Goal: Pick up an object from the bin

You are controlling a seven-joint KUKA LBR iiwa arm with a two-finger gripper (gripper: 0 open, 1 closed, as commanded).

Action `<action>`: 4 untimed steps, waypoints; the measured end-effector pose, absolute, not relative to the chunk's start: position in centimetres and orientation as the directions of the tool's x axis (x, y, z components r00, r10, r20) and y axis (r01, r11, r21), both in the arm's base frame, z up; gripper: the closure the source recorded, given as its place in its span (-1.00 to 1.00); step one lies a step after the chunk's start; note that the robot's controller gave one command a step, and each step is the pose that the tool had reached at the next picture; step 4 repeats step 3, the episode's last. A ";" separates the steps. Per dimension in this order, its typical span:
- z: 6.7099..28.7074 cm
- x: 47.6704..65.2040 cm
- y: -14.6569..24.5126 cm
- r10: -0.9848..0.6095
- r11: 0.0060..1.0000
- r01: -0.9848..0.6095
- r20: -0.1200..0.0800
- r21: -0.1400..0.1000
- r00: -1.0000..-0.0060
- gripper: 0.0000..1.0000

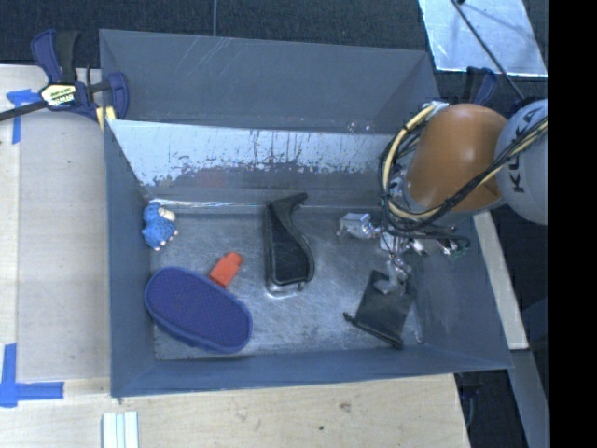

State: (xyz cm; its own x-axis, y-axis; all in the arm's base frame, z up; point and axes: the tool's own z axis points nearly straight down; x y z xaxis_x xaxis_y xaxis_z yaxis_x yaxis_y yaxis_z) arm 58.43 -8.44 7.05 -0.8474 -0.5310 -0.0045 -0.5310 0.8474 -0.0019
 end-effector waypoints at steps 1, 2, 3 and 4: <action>7.0 52.2 -10.4 -0.701 0.713 -0.701 0.001 0.000 -0.713 -1.00; 7.0 52.3 -10.3 -0.701 0.713 -0.701 -0.002 -0.001 -0.713 1.00; 27.6 52.8 -11.6 -0.686 0.728 -0.686 -0.007 -0.010 -0.728 1.00; 27.6 52.8 -11.6 -0.686 0.728 -0.686 -0.007 -0.010 -0.728 1.00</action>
Offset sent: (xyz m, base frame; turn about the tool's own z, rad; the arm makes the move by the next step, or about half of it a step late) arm -0.0616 -0.0184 -0.0005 -0.2191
